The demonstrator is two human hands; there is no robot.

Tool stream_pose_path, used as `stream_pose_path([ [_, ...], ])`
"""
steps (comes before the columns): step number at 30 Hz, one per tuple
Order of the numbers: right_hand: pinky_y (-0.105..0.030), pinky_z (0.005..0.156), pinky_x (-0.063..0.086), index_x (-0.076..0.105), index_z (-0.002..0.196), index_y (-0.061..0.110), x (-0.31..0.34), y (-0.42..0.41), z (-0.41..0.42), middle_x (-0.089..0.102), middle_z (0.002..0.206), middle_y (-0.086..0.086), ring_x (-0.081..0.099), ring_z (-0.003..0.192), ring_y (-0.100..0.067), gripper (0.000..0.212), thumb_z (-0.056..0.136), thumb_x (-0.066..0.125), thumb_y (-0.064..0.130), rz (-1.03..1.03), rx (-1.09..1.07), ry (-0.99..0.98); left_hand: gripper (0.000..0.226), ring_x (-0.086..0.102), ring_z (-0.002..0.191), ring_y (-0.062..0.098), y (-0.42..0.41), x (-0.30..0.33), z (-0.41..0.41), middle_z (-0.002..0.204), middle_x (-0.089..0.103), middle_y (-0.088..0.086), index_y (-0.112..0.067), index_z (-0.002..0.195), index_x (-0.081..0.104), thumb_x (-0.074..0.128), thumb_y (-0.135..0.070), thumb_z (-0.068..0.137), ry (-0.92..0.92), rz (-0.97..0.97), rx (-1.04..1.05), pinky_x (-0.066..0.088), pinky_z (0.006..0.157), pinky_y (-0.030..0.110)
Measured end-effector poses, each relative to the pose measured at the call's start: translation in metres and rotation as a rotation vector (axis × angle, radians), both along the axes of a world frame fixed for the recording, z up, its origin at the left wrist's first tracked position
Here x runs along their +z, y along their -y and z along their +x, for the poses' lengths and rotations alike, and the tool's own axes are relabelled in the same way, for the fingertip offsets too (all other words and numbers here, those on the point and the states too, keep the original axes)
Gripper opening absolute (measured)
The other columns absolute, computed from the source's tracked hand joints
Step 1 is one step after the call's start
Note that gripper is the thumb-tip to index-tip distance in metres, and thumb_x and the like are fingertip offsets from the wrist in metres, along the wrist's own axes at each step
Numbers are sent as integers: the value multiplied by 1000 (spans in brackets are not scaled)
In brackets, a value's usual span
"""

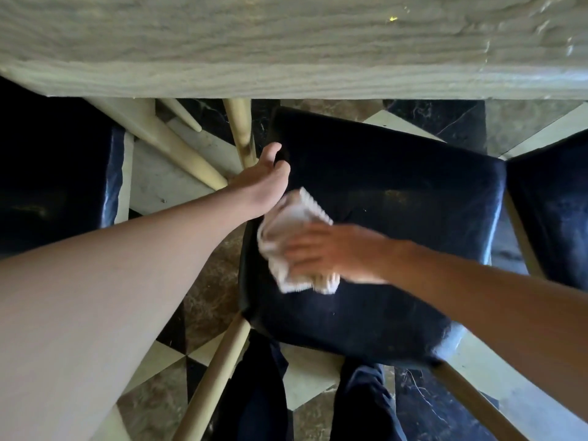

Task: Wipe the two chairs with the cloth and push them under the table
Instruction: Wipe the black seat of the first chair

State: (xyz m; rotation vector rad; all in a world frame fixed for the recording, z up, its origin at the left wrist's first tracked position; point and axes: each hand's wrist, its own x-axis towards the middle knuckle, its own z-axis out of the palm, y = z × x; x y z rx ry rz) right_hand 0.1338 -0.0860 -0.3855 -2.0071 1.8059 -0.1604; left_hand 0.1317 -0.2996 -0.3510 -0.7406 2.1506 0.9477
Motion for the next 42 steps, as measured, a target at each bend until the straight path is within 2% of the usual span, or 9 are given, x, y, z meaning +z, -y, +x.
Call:
stream_pose_path([
  [2, -55, 114, 37, 53, 142, 24, 1, 3, -48, 42, 156, -2, 30, 149, -27, 88, 65, 72, -15, -7, -266, -19, 59, 56, 95, 29, -1, -2, -1, 145, 48, 7, -42, 152, 12, 21, -42, 93, -18, -27, 5, 38, 68, 37],
  [4, -48, 105, 47, 51, 142, 28, 1, -10, -88, 40, 158, 0, 28, 149, -27, 85, 70, 71, -13, -2, -499, -64, 60, 57, 105, 33, -3, -2, -2, 150, 45, 8, -38, 152, 14, 29, -35, 95, -23, -63, -42, 44, 78, 40],
  [8, -46, 119, 29, 47, 148, 17, -8, -70, -105, 33, 161, -6, 22, 151, -24, 70, 83, 64, -4, 3, -1101, -33, 76, 25, 147, 34, -15, 5, 5, 167, 6, 11, -33, 155, 13, 42, -13, 88, 49, -249, -427, 37, 107, 54],
  [13, -44, 125, 10, 34, 155, 14, -1, -127, -36, 22, 165, -7, 11, 154, -25, 79, 81, 51, -9, 108, -1622, -10, 126, -24, 147, 43, -37, 1, 36, 157, -39, 11, -30, 155, -17, 82, -30, 78, 115, -363, -801, 17, 115, 67],
  [23, -46, 124, 0, 27, 157, 18, -3, -76, -41, 15, 167, -4, 5, 154, -22, 83, 81, 50, -5, 102, -2282, 116, 158, -21, 145, 50, -42, -28, 49, 155, -40, 17, -26, 150, -30, 92, -53, 54, 18, -523, -887, 32, 114, 52],
  [26, -47, 124, 4, 30, 155, 17, -2, -56, -49, 19, 166, -5, 10, 153, -23, 83, 77, 50, -6, 83, -2186, 123, 160, -18, 147, 47, -40, -32, 49, 157, -37, 15, -30, 150, -29, 92, -57, 48, -16, -536, -881, 34, 113, 50],
  [34, -45, 126, 4, 38, 153, 13, -8, 0, 23, 25, 165, -6, 12, 154, -22, 75, 83, 55, -5, -58, -1346, 159, 154, -21, 149, 36, -35, -23, 46, 160, -34, 2, -37, 151, -23, 89, -62, 49, -18, -523, -870, 48, 100, 41],
  [40, -45, 125, 9, 41, 151, 15, -10, -21, 119, 31, 162, -5, 20, 152, -22, 73, 82, 62, 7, 6, -825, 201, 128, -18, 151, 23, -27, -14, 37, 162, -28, -12, -29, 153, -23, 78, -7, 77, 43, -388, -757, 45, 104, 40],
  [42, -44, 124, 14, 42, 151, 20, -13, -41, 145, 33, 162, -1, 24, 151, -21, 69, 86, 64, 20, 23, -567, 87, 130, -17, 151, 23, -25, -11, 34, 161, -29, -12, -28, 153, -23, 80, -7, 76, 67, -387, -785, 45, 100, 38],
])
